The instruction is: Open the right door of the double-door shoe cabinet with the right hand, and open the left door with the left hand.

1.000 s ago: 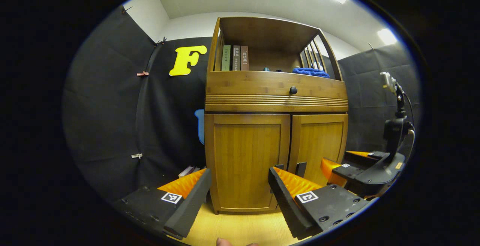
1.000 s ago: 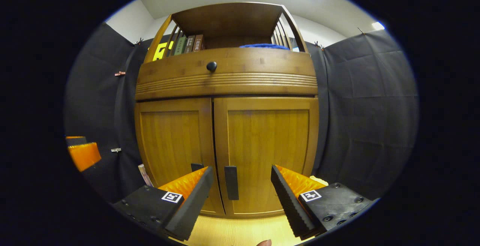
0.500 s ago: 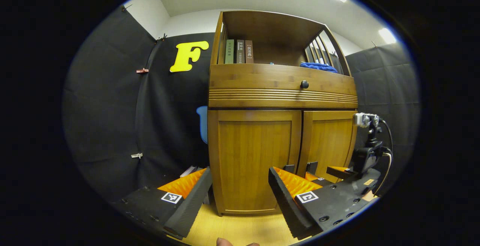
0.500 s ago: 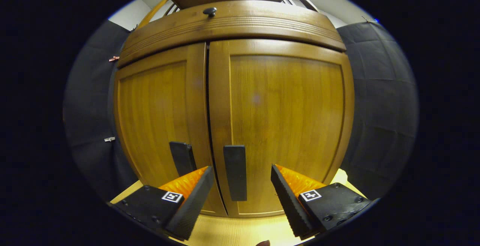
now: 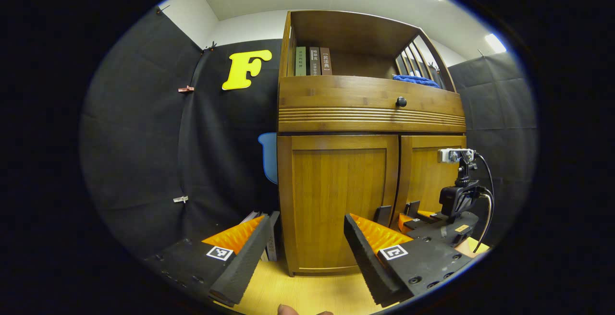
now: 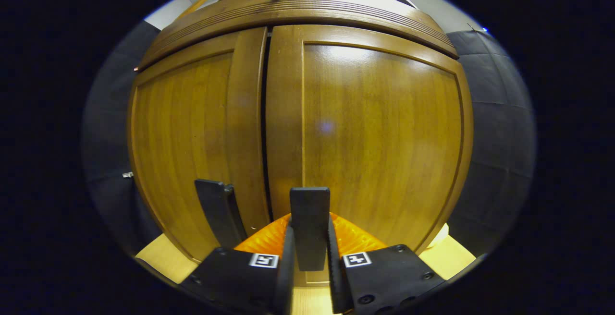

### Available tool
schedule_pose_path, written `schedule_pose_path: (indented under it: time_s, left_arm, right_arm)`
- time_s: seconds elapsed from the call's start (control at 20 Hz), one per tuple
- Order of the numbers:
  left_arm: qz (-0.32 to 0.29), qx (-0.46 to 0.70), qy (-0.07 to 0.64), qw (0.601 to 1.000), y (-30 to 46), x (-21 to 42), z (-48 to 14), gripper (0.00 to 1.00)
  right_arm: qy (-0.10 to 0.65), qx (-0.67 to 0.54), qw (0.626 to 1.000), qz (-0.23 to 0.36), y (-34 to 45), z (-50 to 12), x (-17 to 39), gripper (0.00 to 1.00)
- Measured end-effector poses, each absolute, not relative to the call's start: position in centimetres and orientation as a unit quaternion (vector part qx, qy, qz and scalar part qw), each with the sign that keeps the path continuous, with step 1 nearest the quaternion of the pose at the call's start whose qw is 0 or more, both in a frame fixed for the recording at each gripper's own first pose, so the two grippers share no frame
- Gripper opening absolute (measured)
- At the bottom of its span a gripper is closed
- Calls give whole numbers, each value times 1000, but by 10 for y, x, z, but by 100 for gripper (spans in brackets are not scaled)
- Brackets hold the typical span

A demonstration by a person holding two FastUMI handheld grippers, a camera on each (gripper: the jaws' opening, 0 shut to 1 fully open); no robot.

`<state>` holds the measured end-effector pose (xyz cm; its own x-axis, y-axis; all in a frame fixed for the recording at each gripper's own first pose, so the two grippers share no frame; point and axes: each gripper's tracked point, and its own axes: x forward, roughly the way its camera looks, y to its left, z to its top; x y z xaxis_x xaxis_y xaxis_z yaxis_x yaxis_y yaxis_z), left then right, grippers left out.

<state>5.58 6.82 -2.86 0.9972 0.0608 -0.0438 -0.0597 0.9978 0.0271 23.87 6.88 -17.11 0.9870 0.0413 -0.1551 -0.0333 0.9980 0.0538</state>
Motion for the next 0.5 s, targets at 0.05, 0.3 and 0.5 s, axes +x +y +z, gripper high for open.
schedule_pose_path:
  time_s: [0.05, 0.3, 0.5]
  left_arm:
    - [29, 13, 22, 999, 68, 55, -28, 96]
    - [19, 11, 16, 1000, 62, 45, -23, 95]
    - [22, 3, 13, 1000, 59, 32, -20, 95]
  right_arm:
    - [82, 28, 996, 20, 68, -172, 241, 34]
    - [86, 34, 995, 45, 66, -167, 224, 27]
    - [79, 46, 993, 72, 58, -167, 196, 27]
